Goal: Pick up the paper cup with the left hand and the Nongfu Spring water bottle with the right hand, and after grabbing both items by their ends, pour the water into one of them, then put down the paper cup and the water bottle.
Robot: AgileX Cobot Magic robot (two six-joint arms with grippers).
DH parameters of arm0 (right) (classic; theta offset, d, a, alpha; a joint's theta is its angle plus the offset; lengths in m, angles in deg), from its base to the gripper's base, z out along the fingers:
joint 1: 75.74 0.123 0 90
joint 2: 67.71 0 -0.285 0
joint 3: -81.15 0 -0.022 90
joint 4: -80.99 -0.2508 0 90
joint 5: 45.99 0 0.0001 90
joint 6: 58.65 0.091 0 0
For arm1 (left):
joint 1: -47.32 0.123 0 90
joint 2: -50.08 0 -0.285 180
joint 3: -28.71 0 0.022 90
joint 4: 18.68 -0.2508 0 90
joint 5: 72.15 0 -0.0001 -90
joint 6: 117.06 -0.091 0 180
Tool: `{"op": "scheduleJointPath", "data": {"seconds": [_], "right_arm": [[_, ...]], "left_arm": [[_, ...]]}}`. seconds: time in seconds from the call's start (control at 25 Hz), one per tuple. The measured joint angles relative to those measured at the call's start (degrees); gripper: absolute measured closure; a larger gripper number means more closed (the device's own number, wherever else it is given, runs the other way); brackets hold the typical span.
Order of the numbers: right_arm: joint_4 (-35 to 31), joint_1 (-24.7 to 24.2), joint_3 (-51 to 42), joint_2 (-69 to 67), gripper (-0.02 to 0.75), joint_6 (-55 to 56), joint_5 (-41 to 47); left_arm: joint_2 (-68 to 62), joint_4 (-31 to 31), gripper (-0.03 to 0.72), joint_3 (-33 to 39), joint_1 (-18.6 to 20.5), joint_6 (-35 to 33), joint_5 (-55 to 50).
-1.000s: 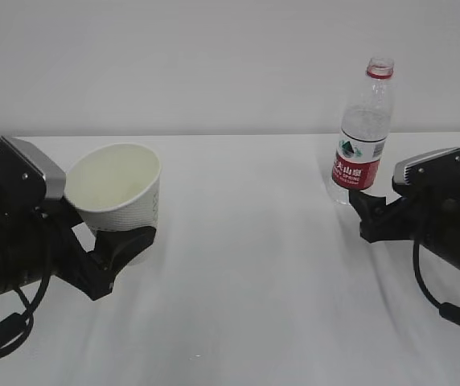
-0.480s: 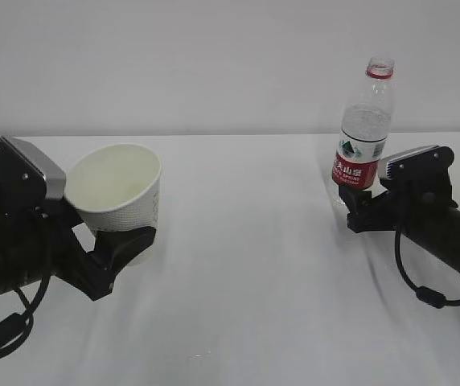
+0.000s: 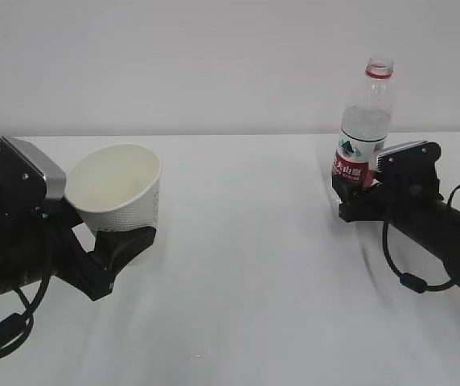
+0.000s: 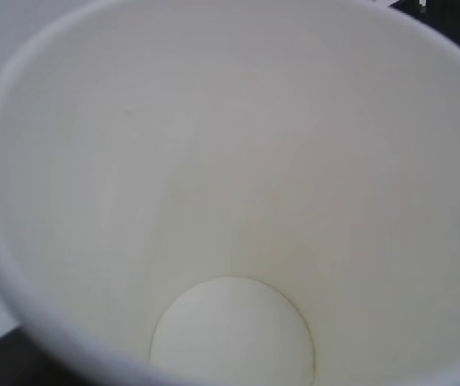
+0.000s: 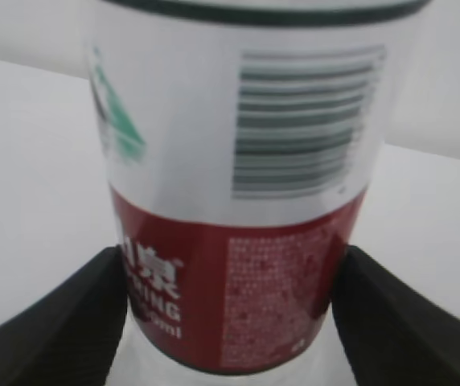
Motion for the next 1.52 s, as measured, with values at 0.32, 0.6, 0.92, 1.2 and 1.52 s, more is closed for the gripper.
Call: {"op": "scheduleJointPath", "data": {"seconds": [0.32,0.6,0.92,1.2,1.52], "right_arm": [[0.0,0.0,3.87,-2.71,0.147,3.24,-0.62],[-0.72,0.0,5.71,-2.71,0.079,4.34,0.39],[-0.86,0.0,8.11,-2.71,0.066,4.37,0.61],[-0.86,0.0,12.12,-2.74,0.066,4.16,3.48],[-0.86,0.0,12.93,-2.74,0.102,4.16,4.11]], "left_arm": [[0.0,0.0,0.112,0.0,0.0,0.0,-0.09],[0.0,0.0,0.112,0.0,0.0,0.0,-0.09],[0.09,0.0,0.113,0.0,0.0,0.0,-0.09],[0.09,0.0,0.113,0.0,0.0,0.0,-0.09],[0.09,0.0,0.113,0.0,0.0,0.0,-0.09]]}}
